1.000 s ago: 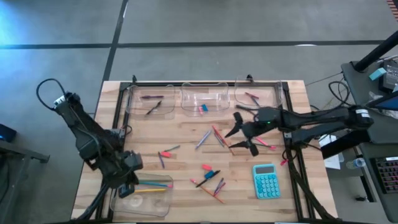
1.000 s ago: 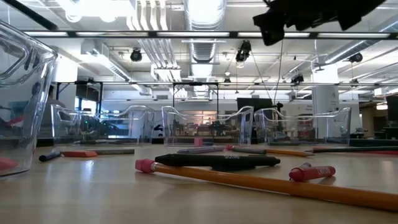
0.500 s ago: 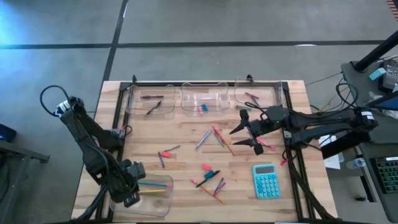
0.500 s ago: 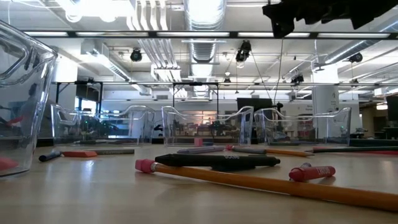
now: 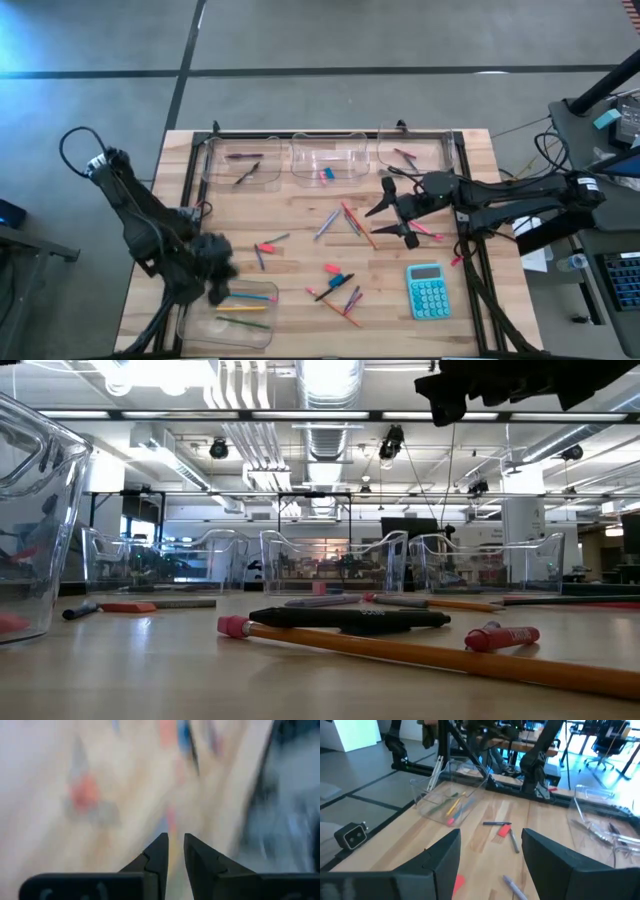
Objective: Sort crayons/erasers/pens/pencils in bins
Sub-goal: Put the black ballpen into the top left transparent bin
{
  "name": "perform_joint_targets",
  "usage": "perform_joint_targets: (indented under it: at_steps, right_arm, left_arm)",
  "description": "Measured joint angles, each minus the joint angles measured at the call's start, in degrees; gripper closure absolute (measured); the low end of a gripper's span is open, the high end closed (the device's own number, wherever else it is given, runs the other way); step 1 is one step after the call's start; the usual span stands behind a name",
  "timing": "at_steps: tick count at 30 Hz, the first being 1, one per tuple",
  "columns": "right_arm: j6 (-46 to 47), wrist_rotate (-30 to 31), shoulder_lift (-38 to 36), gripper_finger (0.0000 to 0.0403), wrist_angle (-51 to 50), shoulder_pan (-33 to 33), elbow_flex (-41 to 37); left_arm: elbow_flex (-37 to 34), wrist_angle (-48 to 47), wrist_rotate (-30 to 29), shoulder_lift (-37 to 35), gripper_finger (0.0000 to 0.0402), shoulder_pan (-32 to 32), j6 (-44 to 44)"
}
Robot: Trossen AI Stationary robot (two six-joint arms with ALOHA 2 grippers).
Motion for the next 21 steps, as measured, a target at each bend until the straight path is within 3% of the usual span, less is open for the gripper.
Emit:
perform_joint_targets:
  at_steps: [3,5,9,11,14,17,21]
  right_arm:
    - [-0.2,0.0,0.0,0.0202,2.6,0.0,0.0]
    - [0.1,0.0,0.2,0.0202,3.6,0.0,0.0]
    - [-0.5,0.0,0.7,0.0202,3.7,0.0,0.0]
    - [-1.0,0.2,1.6,0.0202,5.0,0.0,0.0]
    - [-0.4,0.4,3.3,0.0202,7.5,0.0,0.0]
    - [-0.7,0.5,5.0,0.0202,7.9,0.0,0.0]
    - [-1.9,2.3,6.9,0.0202,8.1,0.0,0.0]
  left_arm:
    - [-2.3,3.4,-21.2,-2.3,0.0355,2.0,9.6]
    - [-5.0,9.2,-24.9,-3.3,0.0355,4.8,19.9]
    - [-14.5,30.3,-21.2,-5.6,0.0355,11.8,39.6]
    - [-21.1,48.5,-19.9,-5.8,0.0355,15.2,52.9]
    - [-31.1,78.6,-11.4,-5.1,0.0355,21.0,70.9]
    - [-39.3,103.5,-3.5,-2.3,0.0355,26.7,79.0]
    - [-45.2,121.4,-0.4,2.2,0.0355,31.8,80.8]
